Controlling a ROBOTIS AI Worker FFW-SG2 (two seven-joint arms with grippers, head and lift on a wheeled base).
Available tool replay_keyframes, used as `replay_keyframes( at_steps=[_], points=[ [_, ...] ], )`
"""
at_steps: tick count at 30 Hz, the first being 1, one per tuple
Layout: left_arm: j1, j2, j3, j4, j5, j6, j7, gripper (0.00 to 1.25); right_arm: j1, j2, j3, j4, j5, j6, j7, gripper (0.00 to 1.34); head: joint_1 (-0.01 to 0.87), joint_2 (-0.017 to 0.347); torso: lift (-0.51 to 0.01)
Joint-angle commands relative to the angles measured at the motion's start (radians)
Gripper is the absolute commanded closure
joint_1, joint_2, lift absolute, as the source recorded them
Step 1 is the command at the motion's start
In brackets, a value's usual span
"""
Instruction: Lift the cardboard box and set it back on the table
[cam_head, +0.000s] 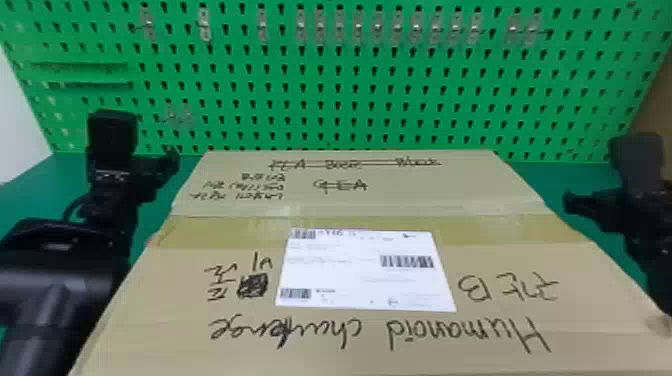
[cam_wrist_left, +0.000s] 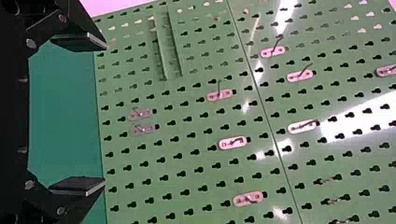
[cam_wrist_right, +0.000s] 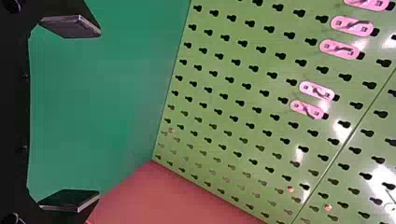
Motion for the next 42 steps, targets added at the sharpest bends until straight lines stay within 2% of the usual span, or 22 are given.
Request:
replay_keyframes(
  at_steps=[1,19,26,31,42],
  points=[
    [0.001,0.003,-0.001,-0.003,-0.005,0.004,0.0,0.25,0.001,-0.001,-0.002,0.0,0.0,0.0,0.0,0.09,0.566,0.054,-0.183],
    [-0.007,0.002,-0.008,-0.003,-0.009,0.005,0.0,0.25,-0.006,0.008,0.009,-0.002,-0.003,0.0,0.0,0.09,0.566,0.054,-0.183],
    [-0.007,-0.006,-0.004,-0.003,-0.009,0.004,0.0,0.25,-0.012,0.025,0.015,0.003,-0.003,-0.006,0.0,0.09,0.566,0.054,-0.183],
    [-0.008,-0.024,0.006,0.009,0.005,0.002,0.002,0.24,-0.02,0.037,0.017,0.011,-0.007,-0.015,0.0,0.09,0.566,0.054,-0.183],
    [-0.018,-0.03,-0.011,0.023,0.005,-0.013,0.009,0.25,-0.031,0.055,0.035,0.027,-0.02,-0.03,0.0,0.09,0.566,0.054,-0.183]
  ],
)
